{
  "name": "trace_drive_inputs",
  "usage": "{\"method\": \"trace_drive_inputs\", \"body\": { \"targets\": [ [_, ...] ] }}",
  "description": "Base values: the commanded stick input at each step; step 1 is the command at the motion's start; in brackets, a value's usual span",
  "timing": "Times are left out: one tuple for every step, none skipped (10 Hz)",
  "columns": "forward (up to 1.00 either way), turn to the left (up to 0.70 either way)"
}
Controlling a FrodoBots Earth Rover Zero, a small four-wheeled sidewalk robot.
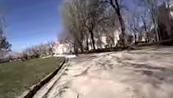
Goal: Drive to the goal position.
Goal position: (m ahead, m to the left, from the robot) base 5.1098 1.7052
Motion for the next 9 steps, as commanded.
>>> {"method": "trace_drive_inputs", "body": {
  "targets": [
    [0.96, 0.0],
    [0.97, 0.0],
    [0.98, 0.12],
    [0.98, 0.21],
    [0.98, 0.21],
    [0.98, 0.19],
    [0.98, 0.17],
    [0.98, 0.0],
    [0.98, 0.0]
  ]
}}
